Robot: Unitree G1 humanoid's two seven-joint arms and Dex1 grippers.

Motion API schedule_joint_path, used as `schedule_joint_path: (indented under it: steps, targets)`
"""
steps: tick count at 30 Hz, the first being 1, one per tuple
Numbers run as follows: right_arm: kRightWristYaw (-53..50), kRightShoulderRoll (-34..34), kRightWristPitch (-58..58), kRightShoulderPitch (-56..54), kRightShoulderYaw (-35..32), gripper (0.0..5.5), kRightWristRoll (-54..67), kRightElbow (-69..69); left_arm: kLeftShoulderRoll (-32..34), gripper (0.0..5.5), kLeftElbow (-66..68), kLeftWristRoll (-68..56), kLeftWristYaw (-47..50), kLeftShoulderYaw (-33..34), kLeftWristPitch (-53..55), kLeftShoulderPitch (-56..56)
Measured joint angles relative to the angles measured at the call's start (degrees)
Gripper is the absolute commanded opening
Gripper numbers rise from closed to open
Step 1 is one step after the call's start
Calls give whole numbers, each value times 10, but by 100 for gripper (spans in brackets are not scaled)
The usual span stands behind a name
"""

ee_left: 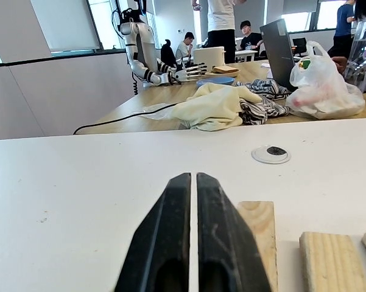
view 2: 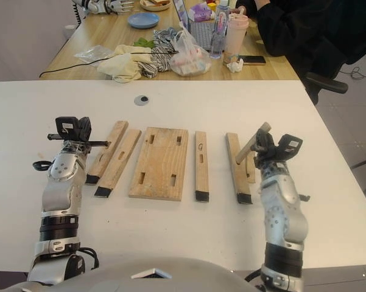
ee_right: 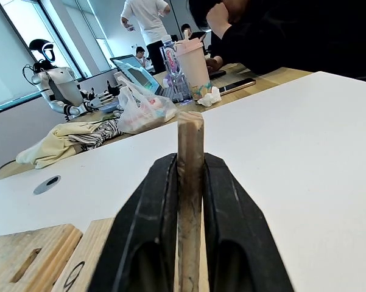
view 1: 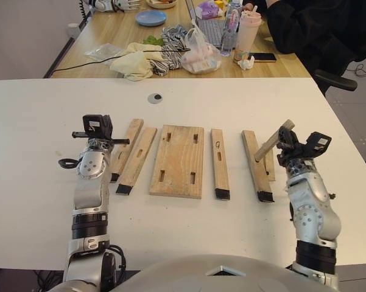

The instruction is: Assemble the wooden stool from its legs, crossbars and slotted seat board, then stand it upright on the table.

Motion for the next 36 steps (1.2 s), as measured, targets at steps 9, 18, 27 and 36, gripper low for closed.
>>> schedule_joint_path:
  steps: [9, 18, 27, 36]
  targets:
    - [32, 30, -209, 96, 69, 38, -127, 51, 27, 12, -2, 0, -31, -1, 25, -19]
    - [108, -54, -176, 99, 67, 38, -125, 62, -14, 12, -11, 0, 5, -3, 18, -4]
    - [195, -192, 36, -11, 57, 38, -78, 27, -53, 12, -8, 0, 52, 2, -21, 11]
    - [330, -351, 332, -260, 137, 38, -69, 82, -86, 12, 20, 10, 87, 5, -54, 24]
